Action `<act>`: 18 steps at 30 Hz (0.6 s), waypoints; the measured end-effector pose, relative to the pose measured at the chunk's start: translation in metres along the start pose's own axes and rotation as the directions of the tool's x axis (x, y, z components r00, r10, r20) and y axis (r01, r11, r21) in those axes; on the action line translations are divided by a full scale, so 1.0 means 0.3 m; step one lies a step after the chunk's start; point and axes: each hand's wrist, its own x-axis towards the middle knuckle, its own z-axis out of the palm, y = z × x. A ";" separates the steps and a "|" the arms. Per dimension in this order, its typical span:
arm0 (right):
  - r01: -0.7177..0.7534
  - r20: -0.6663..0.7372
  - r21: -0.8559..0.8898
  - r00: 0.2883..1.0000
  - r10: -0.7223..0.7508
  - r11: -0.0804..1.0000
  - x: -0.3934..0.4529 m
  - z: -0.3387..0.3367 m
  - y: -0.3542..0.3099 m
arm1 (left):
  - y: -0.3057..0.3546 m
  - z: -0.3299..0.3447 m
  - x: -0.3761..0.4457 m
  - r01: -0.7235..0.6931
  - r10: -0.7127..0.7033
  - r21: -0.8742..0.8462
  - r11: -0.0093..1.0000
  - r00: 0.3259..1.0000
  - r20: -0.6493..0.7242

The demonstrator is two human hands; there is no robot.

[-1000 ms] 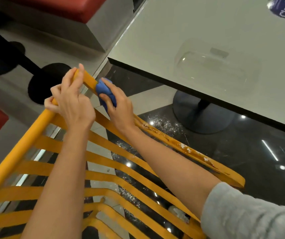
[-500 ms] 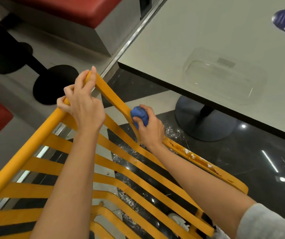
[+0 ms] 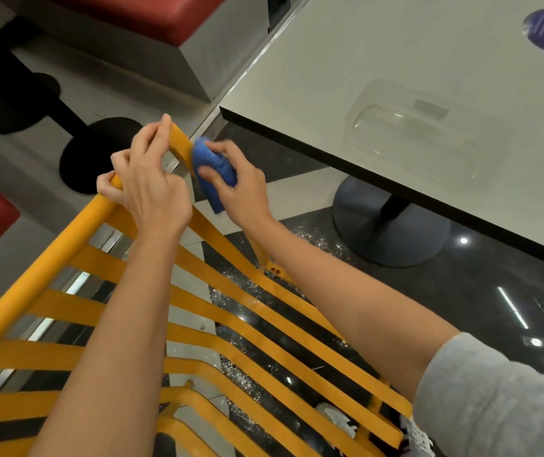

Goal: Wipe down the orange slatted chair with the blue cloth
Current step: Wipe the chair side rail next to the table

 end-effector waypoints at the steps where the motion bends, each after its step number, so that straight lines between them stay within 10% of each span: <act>1: -0.034 0.024 -0.036 0.999 0.035 0.999 -0.045 -0.027 0.042 | 0.001 -0.001 0.000 0.007 -0.007 -0.004 1.000 1.000 0.010; 9: -0.205 0.016 -0.201 0.977 0.212 0.958 -0.200 -0.148 0.168 | 0.007 -0.006 0.003 0.030 -0.029 -0.036 0.999 0.998 0.049; 18: 0.053 0.031 -0.060 0.998 -0.051 0.997 0.031 -0.020 -0.018 | -0.013 0.016 0.004 -0.027 0.026 0.045 0.999 1.000 0.014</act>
